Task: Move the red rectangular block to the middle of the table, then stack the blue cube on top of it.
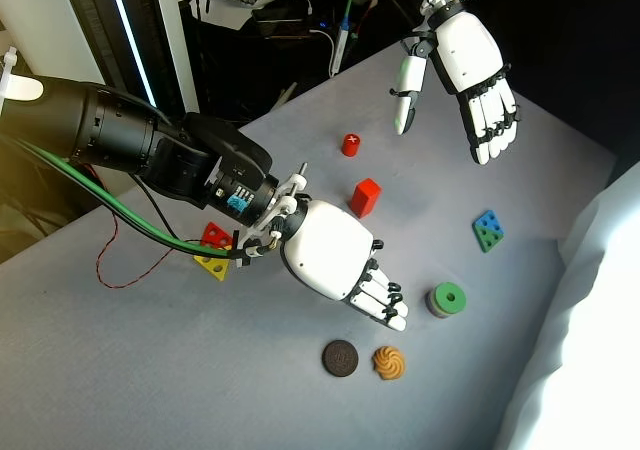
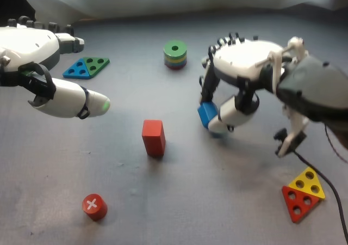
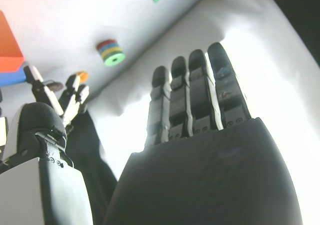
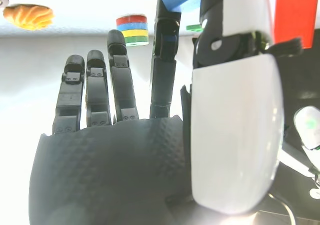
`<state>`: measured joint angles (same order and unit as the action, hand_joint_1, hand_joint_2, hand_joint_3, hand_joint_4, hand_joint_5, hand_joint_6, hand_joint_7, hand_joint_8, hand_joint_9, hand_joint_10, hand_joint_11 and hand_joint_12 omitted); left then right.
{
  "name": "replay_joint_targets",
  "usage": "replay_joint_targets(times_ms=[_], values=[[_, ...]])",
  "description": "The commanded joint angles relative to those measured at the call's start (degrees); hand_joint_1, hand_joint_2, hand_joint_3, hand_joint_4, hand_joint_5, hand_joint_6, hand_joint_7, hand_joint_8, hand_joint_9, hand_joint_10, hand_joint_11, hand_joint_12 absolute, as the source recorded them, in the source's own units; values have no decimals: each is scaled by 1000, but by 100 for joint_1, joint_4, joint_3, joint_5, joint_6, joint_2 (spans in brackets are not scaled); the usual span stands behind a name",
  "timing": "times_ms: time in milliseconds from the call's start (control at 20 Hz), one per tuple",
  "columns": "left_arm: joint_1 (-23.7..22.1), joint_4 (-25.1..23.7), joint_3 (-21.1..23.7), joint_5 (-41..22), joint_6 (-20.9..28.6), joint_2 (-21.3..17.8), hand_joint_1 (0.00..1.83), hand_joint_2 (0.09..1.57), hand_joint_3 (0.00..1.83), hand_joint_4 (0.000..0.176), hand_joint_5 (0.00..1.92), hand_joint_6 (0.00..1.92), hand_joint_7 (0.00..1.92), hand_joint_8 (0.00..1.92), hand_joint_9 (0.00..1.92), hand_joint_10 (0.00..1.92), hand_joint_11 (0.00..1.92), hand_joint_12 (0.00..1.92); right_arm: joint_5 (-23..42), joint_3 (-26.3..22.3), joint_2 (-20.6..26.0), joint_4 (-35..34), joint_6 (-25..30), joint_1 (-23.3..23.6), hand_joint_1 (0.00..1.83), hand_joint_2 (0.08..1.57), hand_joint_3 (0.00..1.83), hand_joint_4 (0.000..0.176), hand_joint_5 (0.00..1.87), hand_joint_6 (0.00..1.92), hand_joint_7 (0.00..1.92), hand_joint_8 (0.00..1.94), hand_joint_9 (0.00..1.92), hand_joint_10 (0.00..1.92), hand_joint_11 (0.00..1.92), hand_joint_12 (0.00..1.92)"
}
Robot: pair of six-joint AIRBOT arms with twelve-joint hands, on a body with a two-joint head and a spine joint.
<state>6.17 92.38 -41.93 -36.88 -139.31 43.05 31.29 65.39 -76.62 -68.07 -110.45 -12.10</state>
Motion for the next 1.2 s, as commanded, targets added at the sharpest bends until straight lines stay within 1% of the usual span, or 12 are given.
replay_joint_targets(times_ms=[0, 200, 250, 400, 450, 500, 800, 900, 950, 1000, 1100, 1150], values=[[-82, -300, 10, -176, -16, -99, 370, 1057, 6, 0, 203, 3, 205, 3, 162, 4, 0, 375, 217, 14, 95, 283, 31, 105, 1106, 991, 0, 171, 1279, 469, 326, 2, 110, 12, 0, 0], [-82, -281, 9, -187, -54, -99, 335, 1075, 6, 0, 197, 1, 192, 0, 146, 0, 0, 331, -284, 14, 227, 339, 37, 377, 1105, 999, 0, 159, 1252, 520, 356, 9, 135, 9, 0, 0], [-82, -281, 9, -187, -78, -99, 324, 1082, 5, 0, 192, 0, 186, 0, 137, 0, 0, 304, -426, 13, 267, 366, 37, 482, 1102, 998, 0, 173, 1254, 515, 365, 8, 128, 4, 0, 0], [-79, -198, 10, -187, -166, -99, 319, 1088, 3, 0, 181, 2, 177, 2, 131, 2, 0, 282, -899, 14, 310, 415, 31, 712, 1102, 996, 0, 176, 1258, 510, 372, 7, 129, 3, 0, 0], [-74, -194, 10, -187, -172, -99, 316, 1088, 3, 0, 183, 3, 179, 2, 132, 2, 0, 283, -1023, 14, 310, 414, 34, 751, 1106, 996, 0, 158, 1260, 504, 369, 3, 134, 4, 0, 0], [-59, -193, 10, -185, -172, -99, 316, 1090, 3, 0, 182, 2, 182, 4, 136, 4, 0, 284, -1219, 12, 306, 409, 54, 826, 1102, 997, 0, 172, 1259, 505, 369, 2, 141, 5, 0, 0], [20, -183, 11, -181, -173, -99, 320, 1103, 4, 0, 179, 2, 179, 2, 137, 2, 0, 282, -1633, 15, 259, 389, 171, 1114, 1100, 997, 0, 176, 1259, 504, 385, 5, 158, 9, 0, 0], [25, -183, 10, -181, -173, -96, 333, 1110, 5, 0, 188, 4, 180, 1, 132, 0, 0, 291, -1796, 29, 191, 381, 160, 1204, 1105, 998, 0, 156, 1256, 510, 382, 4, 181, 13, 0, 0], [36, -181, 9, -181, -173, -96, 327, 1112, 4, 0, 188, 3, 181, 1, 134, 1, 0, 291, -1876, 39, 143, 379, 152, 1244, 1115, 1000, 1, 120, 1255, 515, 384, 1, 190, 7, 0, 0], [40, -169, 9, -181, -173, -96, 326, 1109, 2, 0, 206, 6, 199, 5, 150, 5, 0, 326, -1949, 48, 107, 379, 127, 1278, 1114, 1001, 1, 117, 1254, 516, 383, 1, 190, 6, 0, 0], [57, -162, 11, -181, -173, -97, 311, 1113, 3, 0, 201, 1, 198, 2, 152, 3, 0, 328, -2042, 98, 27, 380, 114, 1285, 1115, 1000, 0, 119, 1254, 515, 381, 1, 200, 9, 10, 4], [64, -155, 8, -181, -173, -99, 306, 1117, 3, 0, 193, 0, 192, 0, 149, 1, 0, 321, -2084, 127, -24, 386, 100, 1281, 1107, 1002, 1, 142, 1246, 526, 357, 0, 186, 3, 2, 0]])
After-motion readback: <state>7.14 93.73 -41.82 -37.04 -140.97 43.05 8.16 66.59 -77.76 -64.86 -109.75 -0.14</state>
